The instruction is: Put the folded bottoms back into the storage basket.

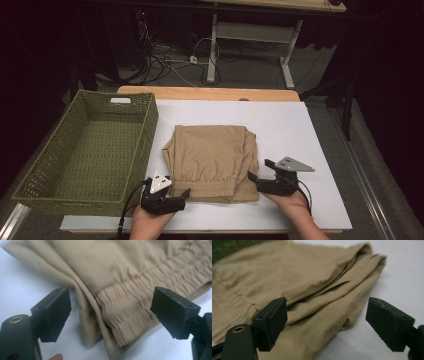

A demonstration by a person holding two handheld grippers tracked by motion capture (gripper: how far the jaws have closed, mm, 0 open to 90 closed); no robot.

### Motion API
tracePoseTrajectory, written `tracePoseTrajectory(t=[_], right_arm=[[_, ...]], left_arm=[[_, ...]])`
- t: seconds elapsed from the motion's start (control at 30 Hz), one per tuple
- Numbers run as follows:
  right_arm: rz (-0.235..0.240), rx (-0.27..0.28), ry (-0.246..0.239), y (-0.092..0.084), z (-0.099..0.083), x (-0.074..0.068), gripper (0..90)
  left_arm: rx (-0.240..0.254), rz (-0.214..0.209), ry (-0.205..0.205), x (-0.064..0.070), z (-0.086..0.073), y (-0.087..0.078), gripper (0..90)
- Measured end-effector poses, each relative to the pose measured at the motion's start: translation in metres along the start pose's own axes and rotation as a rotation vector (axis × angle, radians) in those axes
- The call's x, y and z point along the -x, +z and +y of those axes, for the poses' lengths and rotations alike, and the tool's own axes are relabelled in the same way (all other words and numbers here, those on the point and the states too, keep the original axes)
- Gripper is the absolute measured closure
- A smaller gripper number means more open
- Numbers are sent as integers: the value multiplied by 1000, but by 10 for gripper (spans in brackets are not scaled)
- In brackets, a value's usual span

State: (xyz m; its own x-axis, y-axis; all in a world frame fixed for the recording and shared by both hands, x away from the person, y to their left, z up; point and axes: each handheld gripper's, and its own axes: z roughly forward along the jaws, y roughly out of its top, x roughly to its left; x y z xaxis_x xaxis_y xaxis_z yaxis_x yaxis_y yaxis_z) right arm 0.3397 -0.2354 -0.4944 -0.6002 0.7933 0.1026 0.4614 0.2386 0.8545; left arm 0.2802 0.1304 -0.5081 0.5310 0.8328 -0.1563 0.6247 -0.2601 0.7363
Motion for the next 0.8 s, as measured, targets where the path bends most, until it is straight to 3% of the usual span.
tracePoseTrajectory(t=[0.07,0.13,0.17,0.23,0.37,0.43,0.5,0.6,0.67,0.8], right_arm=[[-5,-61,-24,14,2,-4,207],[-42,-137,-67,25,2,-7,227],[-52,-177,-66,29,3,-7,236],[-49,-226,-88,34,4,-9,323],[-23,-209,-97,32,3,-10,577],[16,-208,-89,31,3,-10,736],[25,-205,-93,31,2,-11,821],[26,-199,-92,28,1,-12,850],[25,-198,-100,23,-1,-15,851],[45,-199,-91,4,-11,-18,847]], left_arm=[[-41,-21,-7,-1,1,3,317],[-51,-41,-16,-2,2,5,397],[-52,-43,-12,-1,2,5,430],[-52,-52,-14,-1,2,5,496],[-51,-73,-23,-1,2,6,615],[-51,-87,-27,-1,2,6,670],[-45,-90,-29,-1,2,6,726],[-46,-91,-35,1,3,5,743],[-63,-115,-38,5,3,2,744],[-97,-145,5,20,-3,-10,734]])
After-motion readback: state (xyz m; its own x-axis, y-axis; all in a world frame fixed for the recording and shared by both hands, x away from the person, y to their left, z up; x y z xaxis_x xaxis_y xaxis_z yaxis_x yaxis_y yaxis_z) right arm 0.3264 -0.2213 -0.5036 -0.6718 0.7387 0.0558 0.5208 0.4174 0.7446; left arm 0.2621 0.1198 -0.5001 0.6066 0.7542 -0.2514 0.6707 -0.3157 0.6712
